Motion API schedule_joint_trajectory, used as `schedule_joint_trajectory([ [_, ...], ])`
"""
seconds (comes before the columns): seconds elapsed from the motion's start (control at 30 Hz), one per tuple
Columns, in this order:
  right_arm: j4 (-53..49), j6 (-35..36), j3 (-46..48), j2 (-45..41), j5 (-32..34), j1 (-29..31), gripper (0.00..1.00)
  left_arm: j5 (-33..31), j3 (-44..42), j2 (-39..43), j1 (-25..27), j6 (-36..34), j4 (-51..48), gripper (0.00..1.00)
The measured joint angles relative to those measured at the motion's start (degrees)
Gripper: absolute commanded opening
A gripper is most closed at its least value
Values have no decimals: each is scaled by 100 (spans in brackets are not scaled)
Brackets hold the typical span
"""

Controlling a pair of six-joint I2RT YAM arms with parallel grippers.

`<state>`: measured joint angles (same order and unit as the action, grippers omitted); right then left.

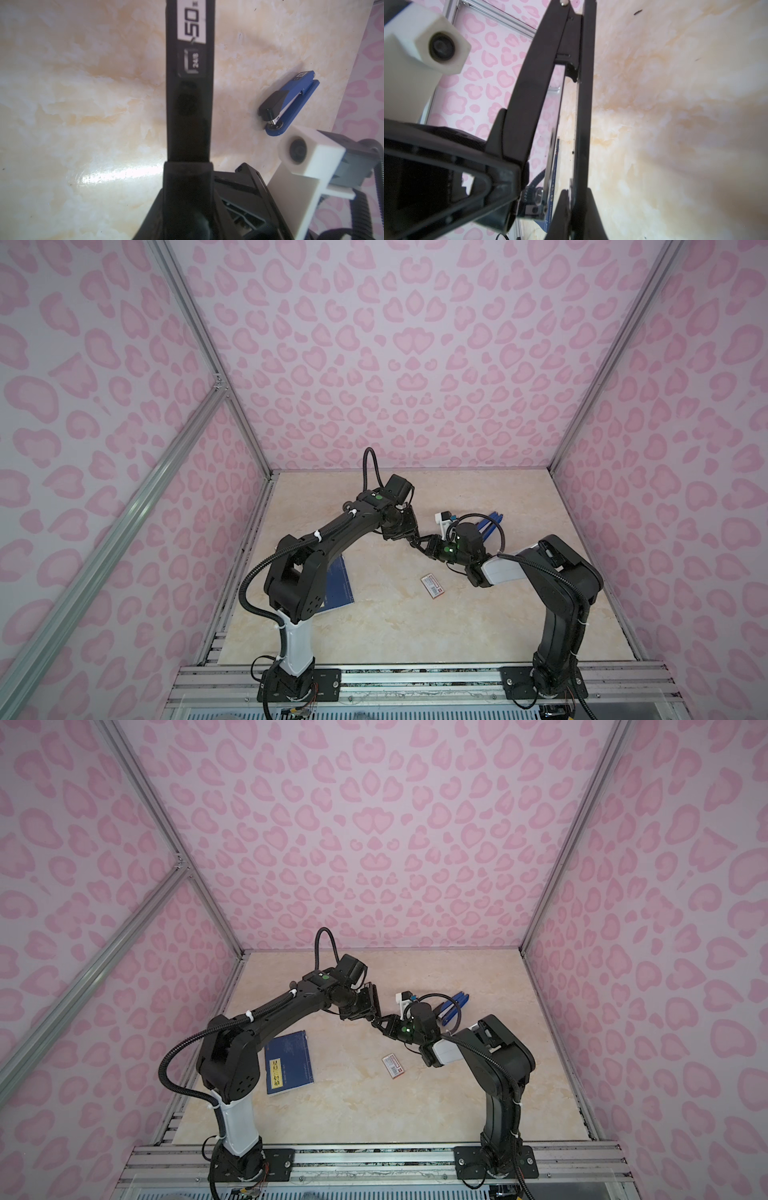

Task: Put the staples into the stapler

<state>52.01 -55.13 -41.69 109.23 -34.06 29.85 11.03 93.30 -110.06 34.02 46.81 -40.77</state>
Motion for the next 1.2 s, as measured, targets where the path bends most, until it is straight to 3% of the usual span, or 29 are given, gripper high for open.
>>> schedule_joint_trajectory([
  [0.2, 743, -70, 398, 0, 87, 0, 0, 286, 452, -129, -111, -72, -476, 3],
  [0.7, 1137, -140, 1143, 278, 118, -39, 0, 422, 1220, -455, -546, -197, -935, 3],
  [1.2, 2533, -579, 1550, 798, -238, -216, 0, 251, 3014, -1818, -1029, -636, -1458, 3],
])
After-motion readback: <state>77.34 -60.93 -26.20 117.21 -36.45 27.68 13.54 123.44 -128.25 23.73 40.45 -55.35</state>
